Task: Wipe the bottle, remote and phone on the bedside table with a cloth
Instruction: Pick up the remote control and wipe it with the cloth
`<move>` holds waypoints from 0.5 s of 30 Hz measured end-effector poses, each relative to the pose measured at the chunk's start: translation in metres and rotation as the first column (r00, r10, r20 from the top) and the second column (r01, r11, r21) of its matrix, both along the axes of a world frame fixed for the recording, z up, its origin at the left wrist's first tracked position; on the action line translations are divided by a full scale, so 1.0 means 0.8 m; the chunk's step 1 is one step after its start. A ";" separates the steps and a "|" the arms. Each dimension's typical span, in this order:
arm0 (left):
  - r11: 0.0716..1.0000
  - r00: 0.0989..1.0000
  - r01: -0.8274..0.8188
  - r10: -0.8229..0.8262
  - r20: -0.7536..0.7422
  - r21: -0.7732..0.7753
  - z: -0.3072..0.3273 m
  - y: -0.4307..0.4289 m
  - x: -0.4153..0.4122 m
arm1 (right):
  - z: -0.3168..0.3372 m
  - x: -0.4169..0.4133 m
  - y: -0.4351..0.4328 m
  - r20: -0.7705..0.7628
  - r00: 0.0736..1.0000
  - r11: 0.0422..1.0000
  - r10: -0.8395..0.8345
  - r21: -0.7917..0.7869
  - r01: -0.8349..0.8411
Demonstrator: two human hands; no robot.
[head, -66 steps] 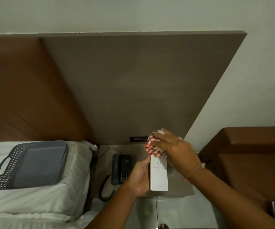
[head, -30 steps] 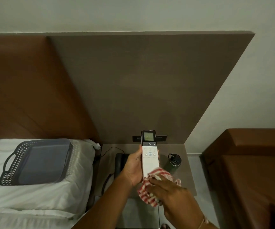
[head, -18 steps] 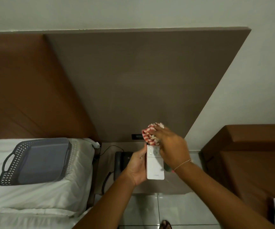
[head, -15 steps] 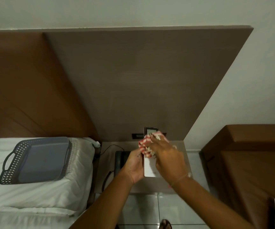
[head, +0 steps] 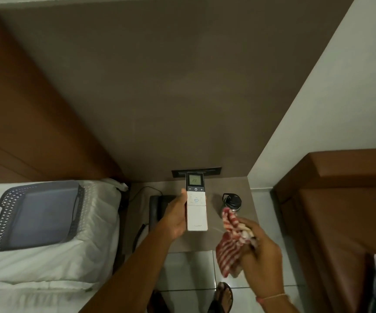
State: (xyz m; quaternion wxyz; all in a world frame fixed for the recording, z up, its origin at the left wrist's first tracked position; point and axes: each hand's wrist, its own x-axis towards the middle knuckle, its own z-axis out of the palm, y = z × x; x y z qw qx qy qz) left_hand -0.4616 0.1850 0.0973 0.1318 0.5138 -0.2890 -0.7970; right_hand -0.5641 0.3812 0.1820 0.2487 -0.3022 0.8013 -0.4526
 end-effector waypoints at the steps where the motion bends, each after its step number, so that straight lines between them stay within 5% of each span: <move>1: 0.999 0.998 0.002 -0.001 0.057 -0.033 -0.017 -0.001 -0.002 | -0.013 -0.018 0.000 0.099 0.993 0.998 -0.068 -0.004 0.069; 9: 0.968 0.921 0.080 0.020 0.389 -0.239 -0.205 -0.016 -0.044 | -0.177 -0.116 0.004 0.356 0.835 0.903 -0.419 0.072 0.423; 15: 0.973 0.829 0.052 0.084 0.552 -0.226 -0.353 -0.032 -0.067 | -0.279 -0.143 0.001 0.503 0.724 0.855 -0.472 0.063 0.514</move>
